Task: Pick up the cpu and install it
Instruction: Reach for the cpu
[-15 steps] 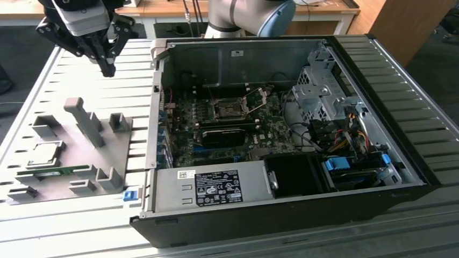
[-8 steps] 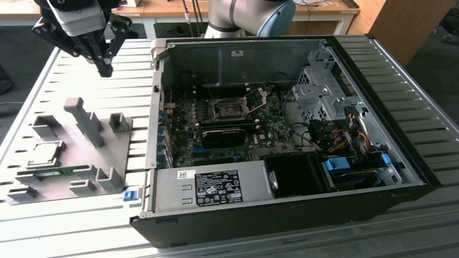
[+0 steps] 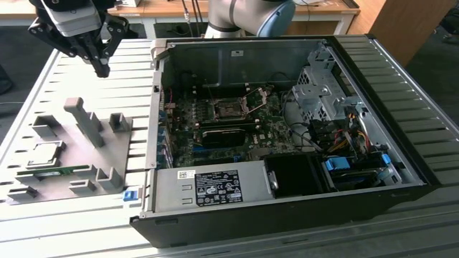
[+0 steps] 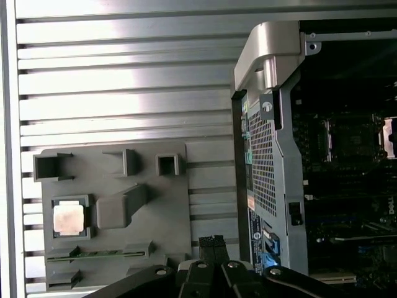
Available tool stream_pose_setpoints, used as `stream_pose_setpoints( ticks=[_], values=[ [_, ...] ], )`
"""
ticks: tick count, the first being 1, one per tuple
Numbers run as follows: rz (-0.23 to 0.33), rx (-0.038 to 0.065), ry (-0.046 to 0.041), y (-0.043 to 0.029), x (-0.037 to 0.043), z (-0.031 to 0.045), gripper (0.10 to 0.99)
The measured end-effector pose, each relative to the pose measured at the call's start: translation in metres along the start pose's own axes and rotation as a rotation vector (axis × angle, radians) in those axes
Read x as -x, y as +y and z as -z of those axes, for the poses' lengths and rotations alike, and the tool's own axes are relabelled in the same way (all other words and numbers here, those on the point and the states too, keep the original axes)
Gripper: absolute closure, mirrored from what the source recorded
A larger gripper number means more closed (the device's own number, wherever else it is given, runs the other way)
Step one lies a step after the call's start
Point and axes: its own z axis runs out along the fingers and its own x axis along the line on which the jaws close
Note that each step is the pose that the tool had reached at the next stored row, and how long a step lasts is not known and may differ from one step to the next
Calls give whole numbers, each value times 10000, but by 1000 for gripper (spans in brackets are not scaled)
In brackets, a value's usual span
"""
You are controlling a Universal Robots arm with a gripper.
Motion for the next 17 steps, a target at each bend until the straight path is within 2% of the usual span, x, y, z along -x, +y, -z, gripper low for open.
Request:
stream_pose_setpoints(
  ticks=[17],
  values=[
    [0, 0, 0, -8, -104, -2, 980]
  ],
)
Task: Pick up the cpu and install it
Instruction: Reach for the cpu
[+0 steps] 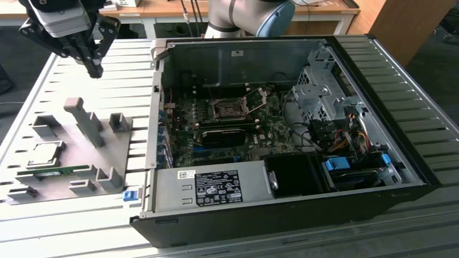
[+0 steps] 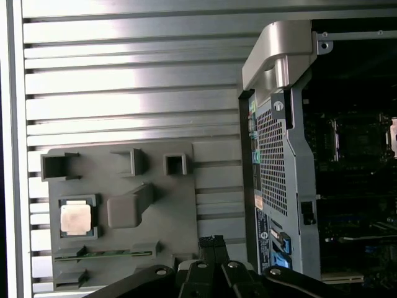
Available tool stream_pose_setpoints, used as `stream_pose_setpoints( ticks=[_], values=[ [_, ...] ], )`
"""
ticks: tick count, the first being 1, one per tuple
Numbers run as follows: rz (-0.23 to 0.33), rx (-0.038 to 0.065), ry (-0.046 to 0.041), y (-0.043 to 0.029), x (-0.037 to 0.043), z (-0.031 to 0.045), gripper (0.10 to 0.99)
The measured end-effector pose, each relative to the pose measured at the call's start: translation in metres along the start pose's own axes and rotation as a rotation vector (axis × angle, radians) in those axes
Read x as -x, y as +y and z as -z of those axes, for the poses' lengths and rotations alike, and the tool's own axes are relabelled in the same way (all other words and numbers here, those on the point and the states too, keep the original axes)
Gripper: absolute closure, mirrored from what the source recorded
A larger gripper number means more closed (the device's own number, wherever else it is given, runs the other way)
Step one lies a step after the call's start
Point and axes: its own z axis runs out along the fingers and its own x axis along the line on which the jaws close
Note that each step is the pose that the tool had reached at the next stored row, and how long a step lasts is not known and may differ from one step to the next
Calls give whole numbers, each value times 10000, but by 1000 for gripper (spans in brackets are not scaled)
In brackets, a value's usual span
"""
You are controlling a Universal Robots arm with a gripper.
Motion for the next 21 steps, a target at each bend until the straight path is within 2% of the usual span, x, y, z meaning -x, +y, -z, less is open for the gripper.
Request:
stream_pose_setpoints(
  ticks=[21],
  values=[
    [0, 0, 0, -9, -114, -4, 980]
  ],
)
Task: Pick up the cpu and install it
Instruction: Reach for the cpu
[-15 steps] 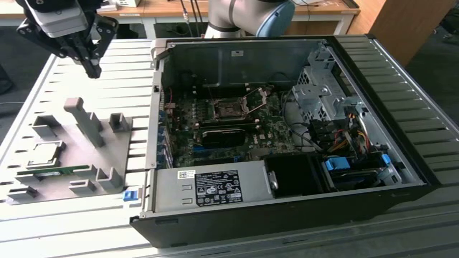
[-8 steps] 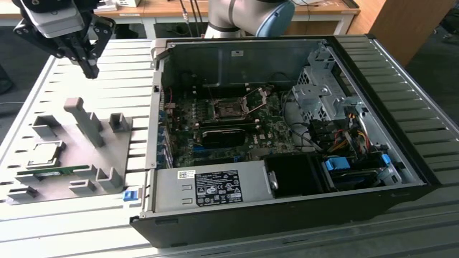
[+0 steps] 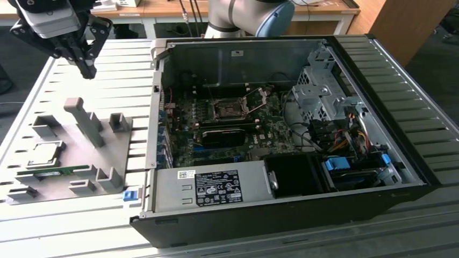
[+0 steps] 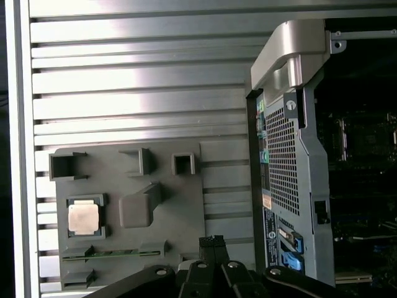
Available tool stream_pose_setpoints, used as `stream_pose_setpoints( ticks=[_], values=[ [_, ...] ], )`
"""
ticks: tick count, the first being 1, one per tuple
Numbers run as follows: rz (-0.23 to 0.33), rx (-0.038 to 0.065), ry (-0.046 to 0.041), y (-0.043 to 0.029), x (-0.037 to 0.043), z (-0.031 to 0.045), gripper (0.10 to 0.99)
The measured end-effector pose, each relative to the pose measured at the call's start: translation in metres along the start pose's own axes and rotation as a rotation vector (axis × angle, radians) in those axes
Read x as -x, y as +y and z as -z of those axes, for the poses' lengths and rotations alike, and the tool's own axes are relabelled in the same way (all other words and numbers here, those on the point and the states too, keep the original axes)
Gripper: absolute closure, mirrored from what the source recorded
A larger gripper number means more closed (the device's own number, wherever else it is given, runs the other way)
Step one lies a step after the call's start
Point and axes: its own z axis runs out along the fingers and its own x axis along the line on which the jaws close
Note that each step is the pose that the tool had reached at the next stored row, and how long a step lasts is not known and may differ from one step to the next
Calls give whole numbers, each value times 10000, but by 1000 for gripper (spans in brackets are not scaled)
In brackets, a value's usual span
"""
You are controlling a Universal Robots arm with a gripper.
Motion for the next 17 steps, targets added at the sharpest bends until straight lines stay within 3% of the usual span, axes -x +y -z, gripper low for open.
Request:
stream_pose_setpoints(
  ticks=[17],
  values=[
    [-1, 0, 0, -6, -79, -3, 980]
  ],
)
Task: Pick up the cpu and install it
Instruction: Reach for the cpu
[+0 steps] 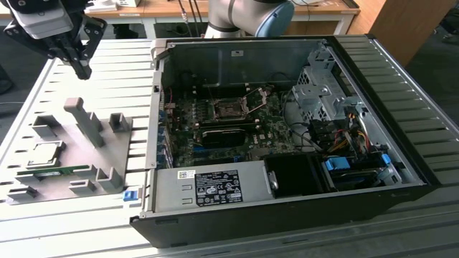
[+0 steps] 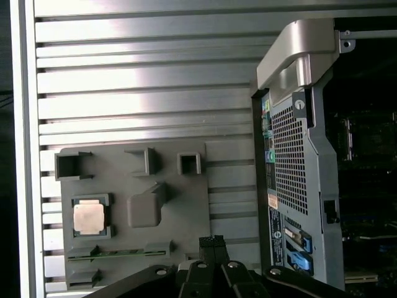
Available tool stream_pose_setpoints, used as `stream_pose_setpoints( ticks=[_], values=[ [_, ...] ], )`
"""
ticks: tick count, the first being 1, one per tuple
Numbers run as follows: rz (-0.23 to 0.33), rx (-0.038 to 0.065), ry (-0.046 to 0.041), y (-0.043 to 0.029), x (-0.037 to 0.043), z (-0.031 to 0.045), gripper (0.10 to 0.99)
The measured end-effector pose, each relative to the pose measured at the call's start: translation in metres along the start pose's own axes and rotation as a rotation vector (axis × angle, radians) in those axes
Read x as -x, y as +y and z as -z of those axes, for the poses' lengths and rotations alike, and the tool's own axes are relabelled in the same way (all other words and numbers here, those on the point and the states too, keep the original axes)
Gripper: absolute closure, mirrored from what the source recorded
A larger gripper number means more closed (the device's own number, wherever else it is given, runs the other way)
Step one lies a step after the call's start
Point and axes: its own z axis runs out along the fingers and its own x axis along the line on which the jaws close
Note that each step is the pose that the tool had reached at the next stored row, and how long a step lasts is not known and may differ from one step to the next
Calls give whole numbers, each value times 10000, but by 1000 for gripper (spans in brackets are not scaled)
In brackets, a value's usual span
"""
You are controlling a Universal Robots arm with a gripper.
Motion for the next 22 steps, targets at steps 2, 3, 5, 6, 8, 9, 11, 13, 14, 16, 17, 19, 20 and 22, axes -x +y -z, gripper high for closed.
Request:
stream_pose_setpoints(
  ticks=[2, 3, 5, 6, 8, 9, 11, 13, 14, 16, 17, 19, 20, 22],
  values=[
    [1, 0, 0, -1, -9, 0, 980],
    [1, 0, 0, -1, -14, -1, 980],
    [1, 0, 0, -2, -24, -1, 980],
    [1, 0, 0, -2, -29, -1, 980],
    [1, 1, 0, -3, -39, -2, 980],
    [1, 1, 0, -4, -43, -2, 980],
    [1, 0, 0, -4, -53, -3, 980],
    [1, 1, 0, -5, -63, -3, 980],
    [1, 0, 0, -5, -68, -3, 980],
    [1, 0, 0, -6, -78, -4, 980],
    [1, 0, 0, -7, -83, -4, 980],
    [1, 0, 0, -7, -93, -5, 980],
    [1, 0, 0, -8, -98, -5, 980],
    [1, 0, 0, -9, -112, -6, 980]
  ],
)
